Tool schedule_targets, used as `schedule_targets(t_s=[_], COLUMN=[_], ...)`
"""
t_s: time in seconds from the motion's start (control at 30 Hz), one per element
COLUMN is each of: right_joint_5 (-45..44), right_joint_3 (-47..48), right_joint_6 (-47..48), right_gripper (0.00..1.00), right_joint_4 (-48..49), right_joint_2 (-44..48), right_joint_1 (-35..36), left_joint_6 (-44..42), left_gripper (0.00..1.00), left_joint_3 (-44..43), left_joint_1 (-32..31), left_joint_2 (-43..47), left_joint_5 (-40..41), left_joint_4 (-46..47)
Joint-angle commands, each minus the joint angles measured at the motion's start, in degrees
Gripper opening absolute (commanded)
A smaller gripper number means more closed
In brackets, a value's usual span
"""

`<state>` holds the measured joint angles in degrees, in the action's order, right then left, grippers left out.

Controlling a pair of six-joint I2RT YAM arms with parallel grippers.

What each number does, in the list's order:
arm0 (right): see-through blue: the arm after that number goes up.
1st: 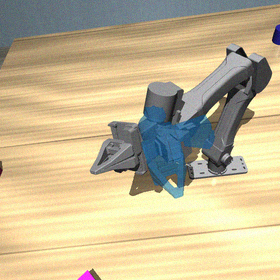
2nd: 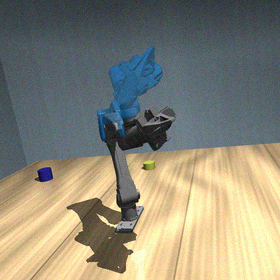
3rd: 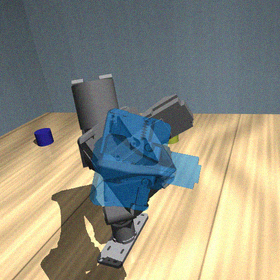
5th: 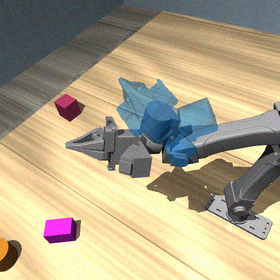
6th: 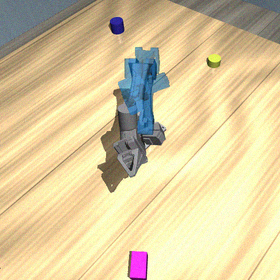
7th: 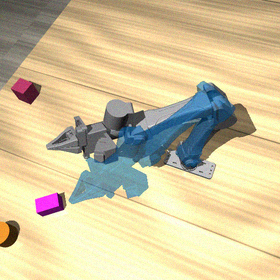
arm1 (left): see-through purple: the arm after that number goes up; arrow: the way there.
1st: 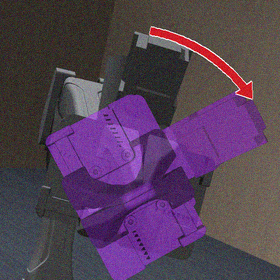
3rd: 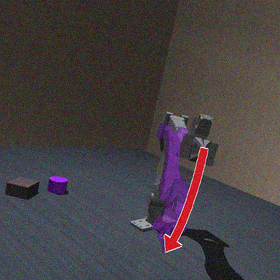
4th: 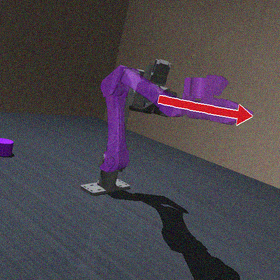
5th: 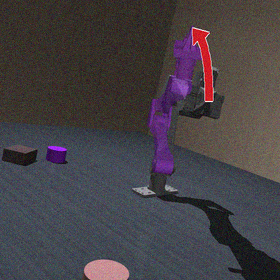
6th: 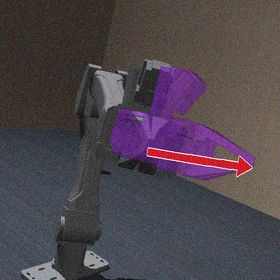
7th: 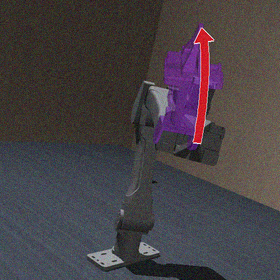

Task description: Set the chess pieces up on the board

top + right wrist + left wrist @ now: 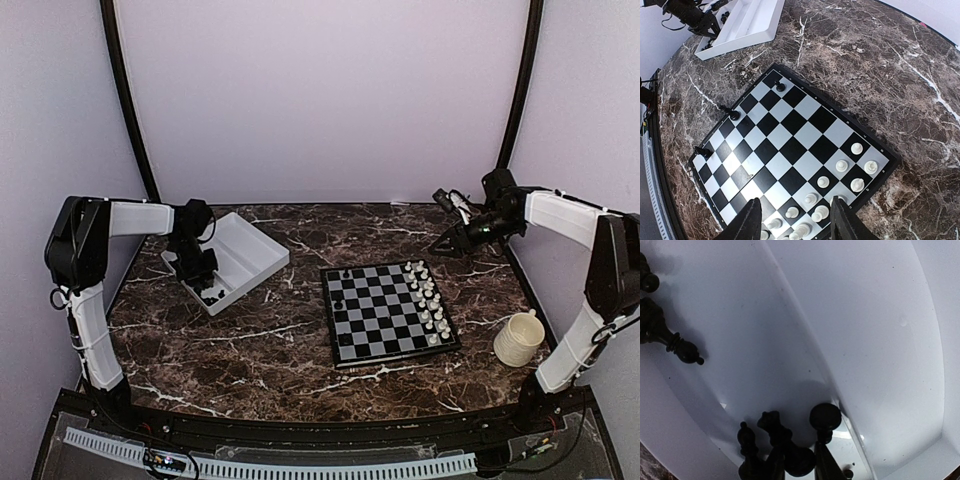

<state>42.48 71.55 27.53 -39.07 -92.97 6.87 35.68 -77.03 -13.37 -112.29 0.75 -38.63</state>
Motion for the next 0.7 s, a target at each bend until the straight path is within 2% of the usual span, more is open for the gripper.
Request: schedule_targets(t_s=[0.0, 0.2, 0.5, 0.67], right_joint_5=[0.41, 0.33, -0.78, -1.20], right_joint_3=[1.44, 2.05, 3.02, 3.63], right_joint_6=[-0.35, -0.35, -0.27, -0.19], right_gripper=[0.48, 0.48, 0.48, 0.48], right_joint_4=[-0.33, -0.78, -1.90, -2.33], right_joint_2=[-0.96, -1.33, -1.14, -0.06], right_joint_1=[0.59, 1.40, 3.59, 4.43], left_joint_6=[-1.63, -4.52, -13.36, -19.41], left_gripper=[0.20, 0.16, 0.14, 0.14], left_joint_3=[-0.60, 0.95, 2.67, 4.33], left_joint_1=[0.62, 0.30, -1.86, -4.82], left_joint_2=[-1.33, 2.92, 10.02, 12.52], left_joint_5=[1.17, 1.23, 1.08, -0.60], left_joint_4=[-1.18, -1.56, -2.23, 0.38])
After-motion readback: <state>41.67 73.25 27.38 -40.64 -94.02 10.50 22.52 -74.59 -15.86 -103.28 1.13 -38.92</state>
